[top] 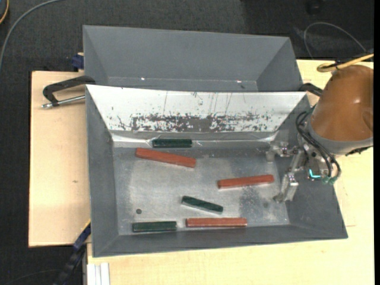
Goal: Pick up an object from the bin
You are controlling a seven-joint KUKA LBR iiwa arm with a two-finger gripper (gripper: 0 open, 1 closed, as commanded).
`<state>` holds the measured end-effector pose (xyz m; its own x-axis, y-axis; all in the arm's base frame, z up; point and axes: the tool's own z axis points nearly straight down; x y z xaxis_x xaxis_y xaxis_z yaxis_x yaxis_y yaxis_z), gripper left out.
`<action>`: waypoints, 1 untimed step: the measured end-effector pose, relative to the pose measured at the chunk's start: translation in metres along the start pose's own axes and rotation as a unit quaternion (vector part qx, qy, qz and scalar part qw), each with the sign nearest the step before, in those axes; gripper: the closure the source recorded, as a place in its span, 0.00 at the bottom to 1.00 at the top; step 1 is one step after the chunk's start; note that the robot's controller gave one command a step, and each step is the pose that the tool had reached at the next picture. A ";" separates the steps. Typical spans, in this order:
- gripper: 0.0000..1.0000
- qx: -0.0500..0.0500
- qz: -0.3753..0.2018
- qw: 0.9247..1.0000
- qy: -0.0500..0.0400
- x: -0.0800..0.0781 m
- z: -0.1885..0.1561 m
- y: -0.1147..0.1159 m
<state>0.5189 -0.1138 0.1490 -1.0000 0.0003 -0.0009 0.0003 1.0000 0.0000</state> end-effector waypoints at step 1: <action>0.00 -0.001 0.016 1.000 -0.001 -0.016 0.018 0.015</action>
Offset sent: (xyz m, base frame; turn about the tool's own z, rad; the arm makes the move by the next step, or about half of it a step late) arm 0.0145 0.0132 -0.0179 0.0332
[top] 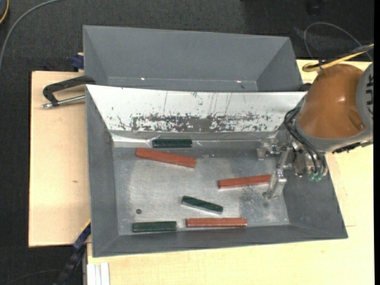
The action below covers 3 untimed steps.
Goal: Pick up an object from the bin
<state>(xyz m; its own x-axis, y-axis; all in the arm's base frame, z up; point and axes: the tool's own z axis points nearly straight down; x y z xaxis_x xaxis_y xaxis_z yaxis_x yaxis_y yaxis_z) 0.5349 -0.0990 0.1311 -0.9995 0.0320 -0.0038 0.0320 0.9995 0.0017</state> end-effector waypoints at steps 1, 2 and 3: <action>0.00 0.000 -0.036 0.999 0.004 -0.016 0.064 0.016; 1.00 0.001 -0.035 0.999 0.001 -0.017 0.061 0.015; 1.00 0.001 -0.019 1.000 -0.002 -0.037 -0.090 -0.012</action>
Offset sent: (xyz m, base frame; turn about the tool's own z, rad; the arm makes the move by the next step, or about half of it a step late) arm 0.0168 0.0135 -0.0611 -0.0701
